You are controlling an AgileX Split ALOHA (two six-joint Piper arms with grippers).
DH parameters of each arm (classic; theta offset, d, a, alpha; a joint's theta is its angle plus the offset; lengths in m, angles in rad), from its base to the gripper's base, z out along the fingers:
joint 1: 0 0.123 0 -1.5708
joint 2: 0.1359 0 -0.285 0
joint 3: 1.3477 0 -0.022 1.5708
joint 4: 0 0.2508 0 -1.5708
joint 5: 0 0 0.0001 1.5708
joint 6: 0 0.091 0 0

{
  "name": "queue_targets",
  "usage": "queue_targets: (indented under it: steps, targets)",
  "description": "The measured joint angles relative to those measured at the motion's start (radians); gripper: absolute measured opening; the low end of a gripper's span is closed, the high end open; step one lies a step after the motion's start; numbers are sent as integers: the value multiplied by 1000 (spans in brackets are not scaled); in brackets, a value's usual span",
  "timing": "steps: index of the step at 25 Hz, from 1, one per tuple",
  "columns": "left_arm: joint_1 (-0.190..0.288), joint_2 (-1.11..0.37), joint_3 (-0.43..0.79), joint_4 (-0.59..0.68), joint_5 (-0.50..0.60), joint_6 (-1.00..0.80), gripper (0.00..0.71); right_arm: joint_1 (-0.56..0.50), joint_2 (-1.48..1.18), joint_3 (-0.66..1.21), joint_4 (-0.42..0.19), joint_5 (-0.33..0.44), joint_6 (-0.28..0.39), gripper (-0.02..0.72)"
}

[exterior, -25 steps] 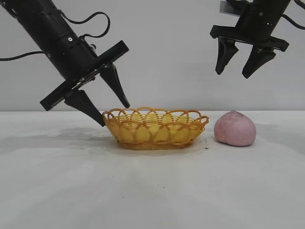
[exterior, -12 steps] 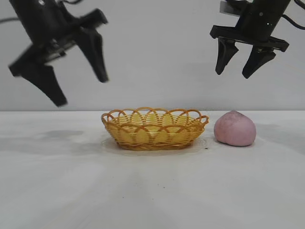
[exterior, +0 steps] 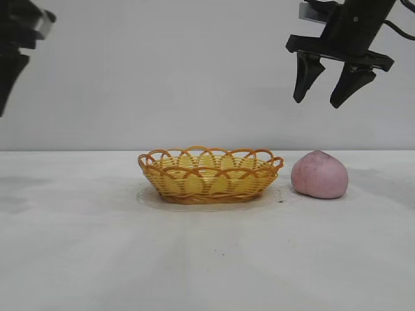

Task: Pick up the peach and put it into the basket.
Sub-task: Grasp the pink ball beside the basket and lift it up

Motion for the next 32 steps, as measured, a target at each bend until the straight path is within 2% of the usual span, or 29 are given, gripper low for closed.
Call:
queue_targets:
  steps: [5,9,14,18,24,32]
  targets:
    - [116,-30,0,0,0,-7,516,0,0,0,0,13,0,454]
    - [166,-117,0,0,6,-12,516,0,0,0,0,25,0,454]
    - [170,-334,7,-50,22,-26,516,0,0,0,2,45,-6,454]
    - [170,-568,82,-72,24,-23,516,0,0,0,2,54,-6,454]
    - [170,-958,305,-70,39,-20,516,0,0,0,2,56,-15,454]
    - [170,-1539,617,-88,-45,-20,516,0,0,0,2,56,-26,454]
